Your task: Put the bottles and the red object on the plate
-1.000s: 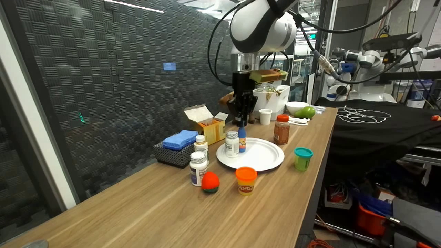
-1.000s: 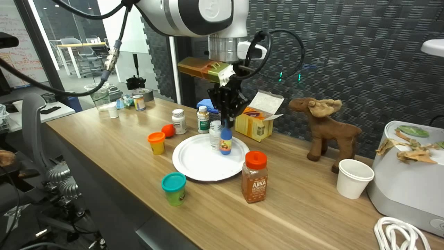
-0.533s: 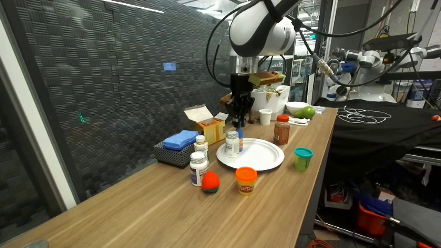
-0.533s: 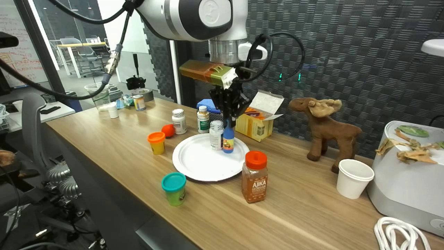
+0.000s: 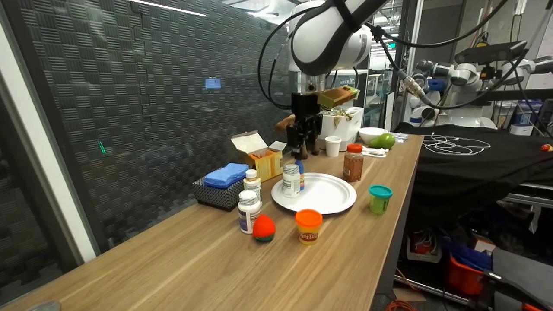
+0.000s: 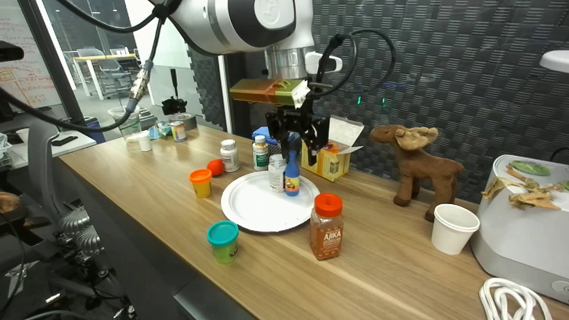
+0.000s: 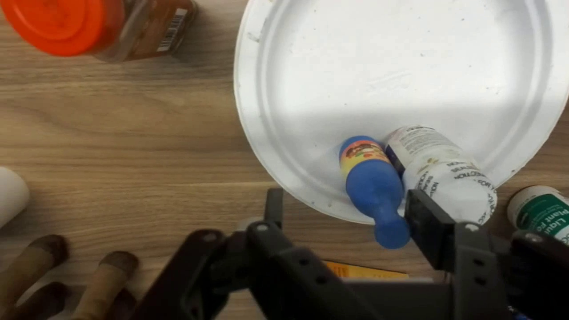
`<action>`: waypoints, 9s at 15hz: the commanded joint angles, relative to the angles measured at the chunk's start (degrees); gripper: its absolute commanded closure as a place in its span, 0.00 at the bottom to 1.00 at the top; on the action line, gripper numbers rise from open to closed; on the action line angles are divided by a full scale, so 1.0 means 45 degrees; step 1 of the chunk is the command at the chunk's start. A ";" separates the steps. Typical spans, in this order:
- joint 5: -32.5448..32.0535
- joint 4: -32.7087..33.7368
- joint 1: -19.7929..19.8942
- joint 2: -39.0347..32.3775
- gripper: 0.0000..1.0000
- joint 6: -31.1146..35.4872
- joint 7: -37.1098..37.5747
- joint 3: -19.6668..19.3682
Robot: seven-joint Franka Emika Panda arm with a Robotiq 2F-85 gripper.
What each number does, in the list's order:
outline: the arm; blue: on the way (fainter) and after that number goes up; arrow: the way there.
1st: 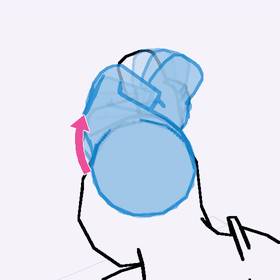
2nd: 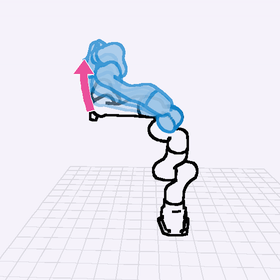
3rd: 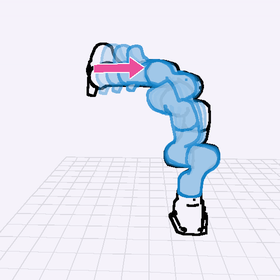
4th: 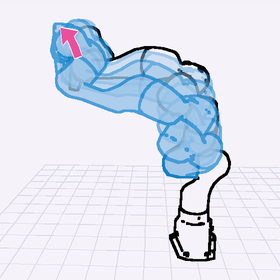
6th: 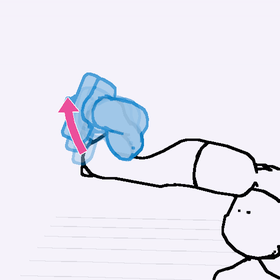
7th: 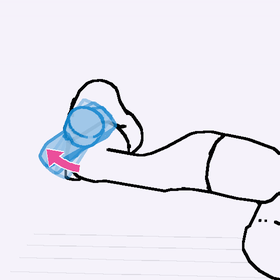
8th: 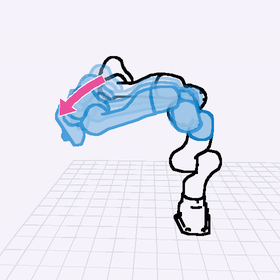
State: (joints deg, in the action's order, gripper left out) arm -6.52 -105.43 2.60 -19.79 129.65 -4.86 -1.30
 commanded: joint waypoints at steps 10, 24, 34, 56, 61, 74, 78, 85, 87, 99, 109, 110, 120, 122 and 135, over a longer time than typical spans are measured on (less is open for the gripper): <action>-0.1541 -0.2089 -0.0032 0.3238 0.00 -0.0362 0.4240 -0.1157; -0.1292 -0.2562 0.0939 0.2490 0.00 -0.0783 0.5287 -0.1720; 0.1529 -0.2110 0.1487 0.1594 0.01 -0.0279 0.4629 -0.1798; 0.0639 -0.1395 0.0966 0.2836 0.76 -0.0102 0.3692 -0.1475; 0.1080 -0.1330 0.0617 0.2774 0.76 -0.0096 0.2391 -0.0896; 0.3124 -0.1183 0.0800 0.1513 0.76 -0.0415 0.0047 -0.0527; 0.3083 -0.1013 0.0809 0.1309 0.76 -0.0458 -0.0127 -0.0578; 0.3158 -0.0665 0.0862 0.0969 0.76 -0.0557 -0.0211 -0.0530; 0.3162 -0.0546 0.0866 0.0833 0.76 -0.0625 -0.0227 -0.0506; 0.2912 -0.0524 0.0831 0.1677 0.00 -0.1107 -0.0242 -0.0546; 0.2041 0.1688 -0.0677 0.2072 0.00 -0.2925 0.0909 0.0413; 0.1831 0.1950 -0.0880 0.1906 0.00 -0.2897 0.1002 0.0552; 0.1401 0.2467 -0.1504 -0.0186 0.00 -0.2810 0.0404 0.1094; 0.1513 0.2679 -0.1476 -0.0603 0.00 -0.2776 0.0318 0.1151; 0.2034 0.4223 -0.1309 -0.2666 0.26 -0.2452 0.0098 0.1263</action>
State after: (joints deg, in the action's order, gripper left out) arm 1.59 -89.81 -3.87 -29.65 118.17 -3.58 4.11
